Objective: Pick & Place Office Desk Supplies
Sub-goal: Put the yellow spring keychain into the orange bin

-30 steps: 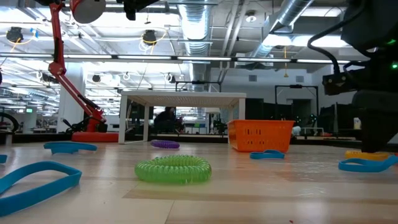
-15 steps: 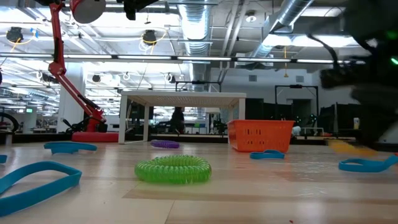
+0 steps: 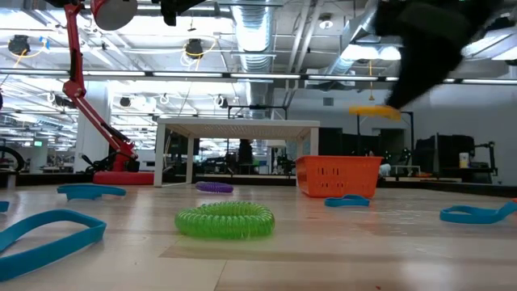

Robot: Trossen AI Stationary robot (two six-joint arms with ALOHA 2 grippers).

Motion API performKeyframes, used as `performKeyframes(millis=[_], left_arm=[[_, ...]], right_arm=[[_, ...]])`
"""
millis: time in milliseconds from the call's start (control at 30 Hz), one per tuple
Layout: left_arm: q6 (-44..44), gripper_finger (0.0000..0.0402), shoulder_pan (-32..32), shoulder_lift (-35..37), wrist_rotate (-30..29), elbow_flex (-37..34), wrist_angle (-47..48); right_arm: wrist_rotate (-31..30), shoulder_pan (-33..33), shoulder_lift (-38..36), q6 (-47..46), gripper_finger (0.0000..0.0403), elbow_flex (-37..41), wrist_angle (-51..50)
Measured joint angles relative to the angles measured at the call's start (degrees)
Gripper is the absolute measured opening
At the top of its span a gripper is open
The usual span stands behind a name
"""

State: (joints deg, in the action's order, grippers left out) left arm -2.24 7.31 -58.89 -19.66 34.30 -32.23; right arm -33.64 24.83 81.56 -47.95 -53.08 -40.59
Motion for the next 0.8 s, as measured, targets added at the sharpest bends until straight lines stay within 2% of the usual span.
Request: performKeyframes(millis=[100,233,400,633,800], left_arm=[[0.0,0.0182,0.0,0.0,0.0,0.0,0.1],[0.0,0.0182,0.0,0.0,0.0,0.0,0.2],[0.0,0.0182,0.0,0.0,0.0,0.0,0.3],[-0.1,0.0182,0.0,0.0,0.0,0.0,0.3],[-0.1,0.0182,0.0,0.0,0.0,0.0,0.3]], right_arm=[[0.6,-5.1,-2.1,6.3,0.0,-0.9,0.5],[6.8,-13.2,-3.4,14.9,0.0,-1.0,4.7],[14.1,-22.5,-3.4,18.4,0.0,-1.0,6.6],[20.4,-30.9,1.1,23.4,0.0,-1.1,9.9],[21.6,-34.5,4.6,26.6,0.0,-1.0,10.6]])
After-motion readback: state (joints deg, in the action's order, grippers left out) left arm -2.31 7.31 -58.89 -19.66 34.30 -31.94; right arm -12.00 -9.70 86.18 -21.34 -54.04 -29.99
